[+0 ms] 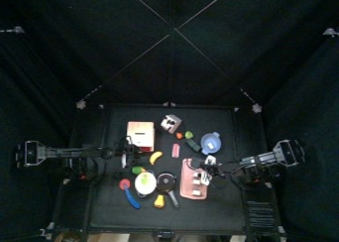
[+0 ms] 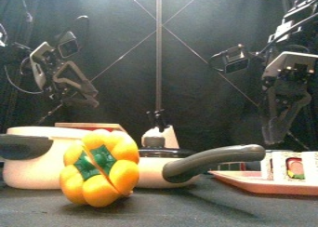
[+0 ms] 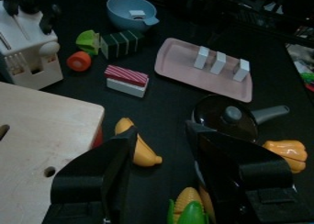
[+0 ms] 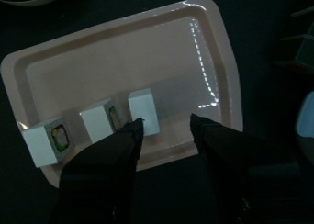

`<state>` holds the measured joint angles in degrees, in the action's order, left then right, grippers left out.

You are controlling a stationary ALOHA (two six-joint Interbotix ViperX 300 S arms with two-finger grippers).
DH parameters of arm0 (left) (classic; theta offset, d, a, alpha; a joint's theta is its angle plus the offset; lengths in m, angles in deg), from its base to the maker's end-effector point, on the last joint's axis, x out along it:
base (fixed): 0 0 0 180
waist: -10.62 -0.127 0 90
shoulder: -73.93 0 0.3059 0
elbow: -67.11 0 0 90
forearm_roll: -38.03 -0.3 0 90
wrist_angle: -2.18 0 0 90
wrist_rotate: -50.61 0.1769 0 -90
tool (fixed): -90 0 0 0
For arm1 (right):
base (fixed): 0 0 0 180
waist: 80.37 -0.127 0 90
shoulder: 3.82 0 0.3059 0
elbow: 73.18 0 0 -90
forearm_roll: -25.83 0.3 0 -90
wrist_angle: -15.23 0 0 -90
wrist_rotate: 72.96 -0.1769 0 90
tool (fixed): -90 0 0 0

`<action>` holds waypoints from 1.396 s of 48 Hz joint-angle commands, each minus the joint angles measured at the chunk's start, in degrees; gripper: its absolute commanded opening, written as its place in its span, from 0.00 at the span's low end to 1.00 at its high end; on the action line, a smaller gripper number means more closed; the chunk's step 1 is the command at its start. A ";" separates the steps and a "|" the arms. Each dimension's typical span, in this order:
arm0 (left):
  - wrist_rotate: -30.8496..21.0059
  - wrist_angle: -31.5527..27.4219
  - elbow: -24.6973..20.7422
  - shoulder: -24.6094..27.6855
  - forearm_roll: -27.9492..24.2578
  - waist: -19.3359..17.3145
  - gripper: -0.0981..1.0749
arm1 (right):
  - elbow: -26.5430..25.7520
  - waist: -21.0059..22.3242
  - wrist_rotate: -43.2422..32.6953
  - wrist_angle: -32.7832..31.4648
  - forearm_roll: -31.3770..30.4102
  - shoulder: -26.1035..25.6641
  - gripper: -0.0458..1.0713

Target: Grab sushi piece

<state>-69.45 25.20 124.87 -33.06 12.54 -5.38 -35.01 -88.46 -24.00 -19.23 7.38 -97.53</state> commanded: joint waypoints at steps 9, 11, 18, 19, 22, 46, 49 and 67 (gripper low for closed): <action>0.09 0.18 -0.79 -0.18 0.26 0.18 0.80 | -3.08 -1.23 0.35 0.35 0.09 2.46 0.77; 0.00 0.18 -0.88 -0.18 0.26 0.18 0.80 | -3.25 -1.23 0.35 0.44 0.09 2.90 0.77; 0.00 0.18 -0.88 -0.18 0.26 0.18 0.80 | -3.43 -1.49 0.35 0.44 0.35 4.13 0.77; 0.00 0.18 -0.88 -0.18 0.26 0.09 0.80 | -3.52 -1.58 0.35 0.44 0.44 4.22 0.77; 0.00 0.18 -0.79 -0.18 0.26 0.18 0.80 | -3.60 -1.85 0.26 0.44 0.53 4.39 0.77; 0.00 0.18 -0.79 -0.18 0.26 0.09 0.80 | -3.60 -1.58 0.44 0.53 -0.18 8.35 0.77; 0.00 0.18 -0.79 -0.18 0.26 0.18 0.80 | -3.60 -1.58 0.44 0.79 -0.44 9.14 0.76; 0.00 0.18 -0.70 -0.18 0.26 0.09 0.80 | -4.13 -1.49 0.44 0.44 -1.32 8.96 0.54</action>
<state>-69.45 25.20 124.87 -33.15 12.54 -5.29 -37.91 -90.04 -23.65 -18.61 6.32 -86.81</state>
